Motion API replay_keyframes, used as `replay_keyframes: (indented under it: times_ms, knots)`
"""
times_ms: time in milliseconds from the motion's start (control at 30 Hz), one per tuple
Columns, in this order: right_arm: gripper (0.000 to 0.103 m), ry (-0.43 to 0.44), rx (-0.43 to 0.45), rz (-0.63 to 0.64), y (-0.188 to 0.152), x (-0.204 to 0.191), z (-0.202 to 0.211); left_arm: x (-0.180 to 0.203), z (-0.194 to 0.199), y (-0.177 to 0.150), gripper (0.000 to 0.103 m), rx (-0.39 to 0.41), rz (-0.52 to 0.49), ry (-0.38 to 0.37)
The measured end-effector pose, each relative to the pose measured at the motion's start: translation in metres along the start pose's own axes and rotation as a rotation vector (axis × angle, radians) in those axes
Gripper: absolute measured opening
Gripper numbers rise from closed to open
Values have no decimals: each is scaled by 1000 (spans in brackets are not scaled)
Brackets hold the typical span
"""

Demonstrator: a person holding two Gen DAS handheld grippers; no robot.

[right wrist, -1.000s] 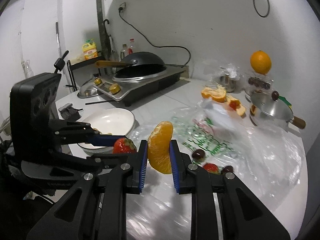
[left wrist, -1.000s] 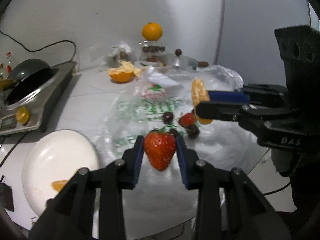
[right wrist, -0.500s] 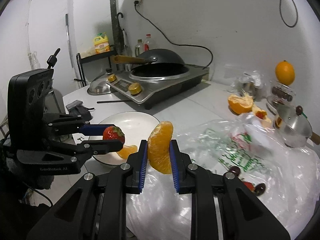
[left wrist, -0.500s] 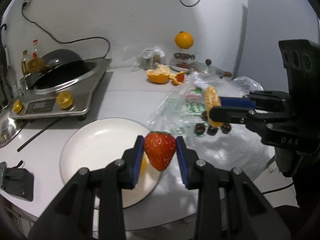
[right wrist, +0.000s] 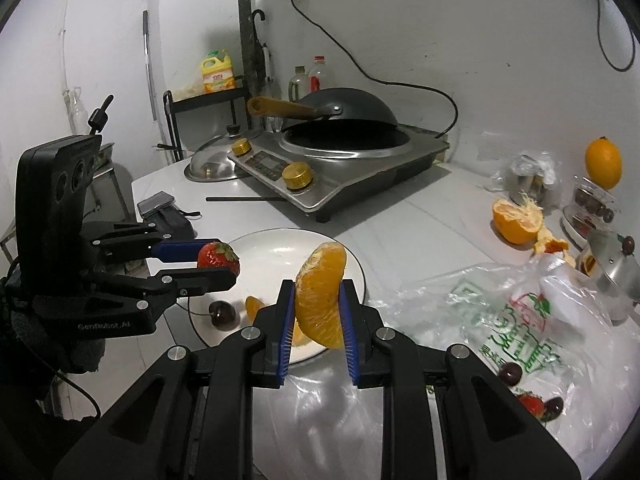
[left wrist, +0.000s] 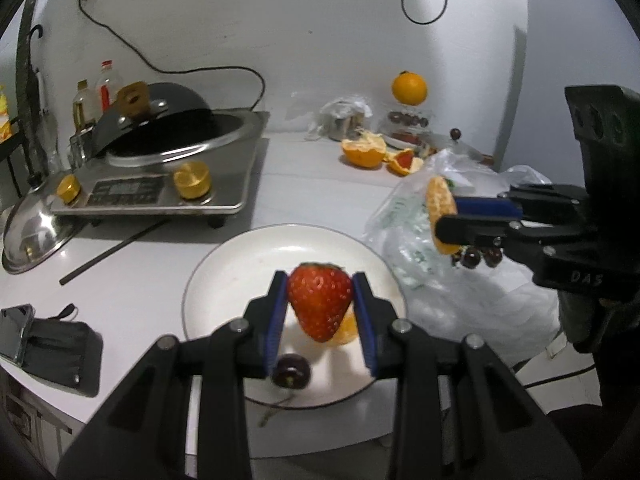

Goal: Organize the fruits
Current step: 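Carry the strawberry and mandarin segment over the white plate with both tools, then release the strawberry and mandarin segment onto the white plate with both tools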

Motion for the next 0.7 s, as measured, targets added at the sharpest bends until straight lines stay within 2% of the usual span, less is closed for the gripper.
replay_keyframes:
  times_ms: [433, 700]
  knots:
    - [23, 8, -52, -34, 5, 0, -47, -35, -24, -11, 33, -40, 21, 49]
    - [23, 5, -117, -52, 1, 1, -82, -38, -38, -18, 33, -71, 16, 33]
Point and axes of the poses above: each gripper's, at about its wrist camera, not at the fingertips, and z roughly against the way its jaws point, x to its right, y to its top, the point moved 5 cm from there along -z, roughly the way its jaws point, and after that the axes turned 3 degrees about y, right-handed, at the moved point
